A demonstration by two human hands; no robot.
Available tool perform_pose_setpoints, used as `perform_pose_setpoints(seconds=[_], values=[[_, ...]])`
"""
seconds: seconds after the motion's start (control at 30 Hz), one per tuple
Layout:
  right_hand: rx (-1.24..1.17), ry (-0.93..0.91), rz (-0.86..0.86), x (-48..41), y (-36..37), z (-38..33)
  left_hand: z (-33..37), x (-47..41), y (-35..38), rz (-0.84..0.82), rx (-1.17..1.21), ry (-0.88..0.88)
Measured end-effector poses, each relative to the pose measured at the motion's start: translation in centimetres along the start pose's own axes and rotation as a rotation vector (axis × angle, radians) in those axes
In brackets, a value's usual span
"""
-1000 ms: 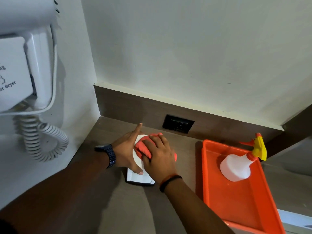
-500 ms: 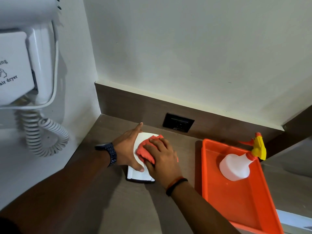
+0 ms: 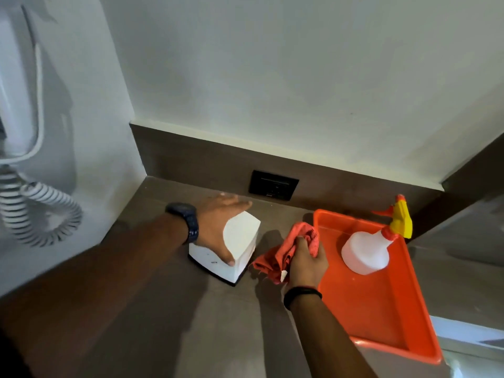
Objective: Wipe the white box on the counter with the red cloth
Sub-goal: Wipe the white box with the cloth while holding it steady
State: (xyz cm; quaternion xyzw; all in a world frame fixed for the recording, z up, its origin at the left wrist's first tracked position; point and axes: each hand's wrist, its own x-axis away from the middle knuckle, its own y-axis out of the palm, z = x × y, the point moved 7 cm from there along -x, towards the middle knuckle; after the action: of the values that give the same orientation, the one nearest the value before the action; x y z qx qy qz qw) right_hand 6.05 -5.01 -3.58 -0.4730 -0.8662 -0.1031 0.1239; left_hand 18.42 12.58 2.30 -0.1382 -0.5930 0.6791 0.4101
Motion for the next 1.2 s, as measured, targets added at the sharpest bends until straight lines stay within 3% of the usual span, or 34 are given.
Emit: perform_pose_setpoints(seconds=[0.1,0.2,0.27,0.33,0.4,0.47,0.63,0.83,1.07,1.2], values=[[-0.001,0.029,0.011,-0.1,-0.8,0.4,0.6,-0.2,-1.1,0.075,-0.021,-0.121],[0.007,0.002,-0.001,0.2,-1.2,0.1,-0.6,1.4,-2.4,0.282,0.049,-0.492],[0.013,-0.035,-0.025,0.4,-1.1,0.0,-1.8,2.5,-1.7,0.245,0.178,-0.592],[0.041,-0.045,-0.073,0.9,-0.4,0.3,-2.3,2.5,-1.2,0.165,0.048,-0.455],[0.05,-0.034,-0.125,1.5,0.9,0.6,-1.9,1.8,-0.1,-0.012,-0.178,-0.195],[0.03,-0.062,-0.153,2.0,2.7,0.6,-1.9,1.1,0.9,-0.132,-0.211,-0.072],[0.073,-0.012,-0.343,3.0,8.4,1.8,-1.8,0.2,1.1,-0.003,-0.204,-0.024],[0.015,0.248,-0.246,6.3,6.9,7.1,-2.5,-0.1,1.6,0.018,-0.198,-0.048],[0.092,-0.018,-0.294,4.9,9.0,2.0,-2.3,-0.2,1.3,0.031,-0.16,-0.022],[0.129,0.122,-0.273,4.0,9.1,3.9,-2.1,0.1,1.2,0.039,-0.177,-0.025]])
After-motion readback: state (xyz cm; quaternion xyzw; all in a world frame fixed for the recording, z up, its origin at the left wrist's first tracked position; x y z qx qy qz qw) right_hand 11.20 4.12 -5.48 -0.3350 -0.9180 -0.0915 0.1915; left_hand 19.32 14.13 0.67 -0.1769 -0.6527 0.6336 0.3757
